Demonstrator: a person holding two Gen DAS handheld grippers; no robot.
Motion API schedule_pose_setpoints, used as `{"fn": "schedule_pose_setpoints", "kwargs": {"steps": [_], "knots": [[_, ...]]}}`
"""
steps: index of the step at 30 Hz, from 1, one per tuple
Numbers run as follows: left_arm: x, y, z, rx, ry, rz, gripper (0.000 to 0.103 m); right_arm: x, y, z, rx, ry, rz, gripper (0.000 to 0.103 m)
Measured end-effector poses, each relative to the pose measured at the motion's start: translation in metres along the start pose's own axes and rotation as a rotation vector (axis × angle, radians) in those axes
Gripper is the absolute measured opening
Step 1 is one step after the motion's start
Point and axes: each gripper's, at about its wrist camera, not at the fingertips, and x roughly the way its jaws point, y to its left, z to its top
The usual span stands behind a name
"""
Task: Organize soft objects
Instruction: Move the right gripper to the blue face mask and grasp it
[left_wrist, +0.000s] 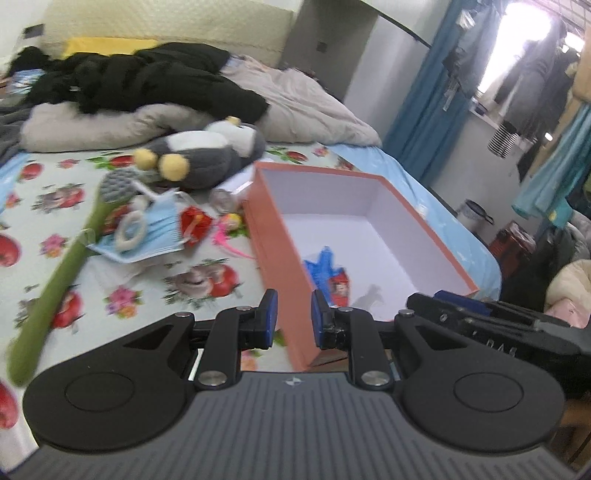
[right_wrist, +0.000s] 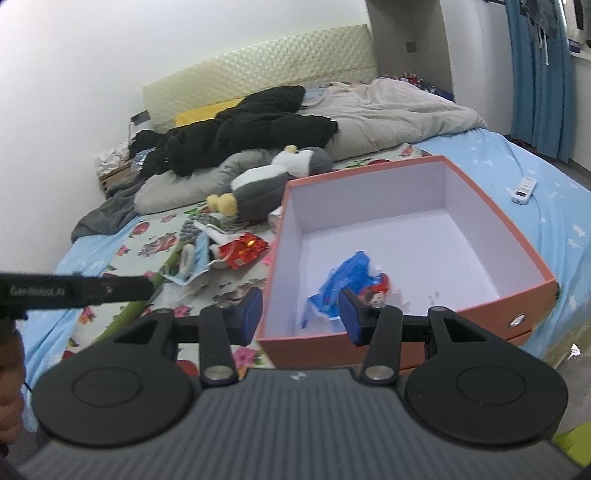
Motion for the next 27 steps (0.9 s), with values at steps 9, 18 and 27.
{"fn": "schedule_pose_setpoints", "kwargs": {"steps": [9, 18, 27], "knots": [[-0.057, 0.039, -0.025, -0.074, -0.088, 0.067, 0.023, -0.001, 0.048, -0.003, -0.064, 0.027, 0.068, 0.049], [-0.083, 0.072, -0.057, -0.193, -0.114, 0.145, 0.023, 0.004, 0.085, -0.014, -0.125, 0.077, 0.165, 0.049], [-0.073, 0.099, -0.071, -0.248, -0.1, 0.157, 0.038, 0.029, 0.104, -0.028, -0.143, 0.141, 0.164, 0.048]]}}
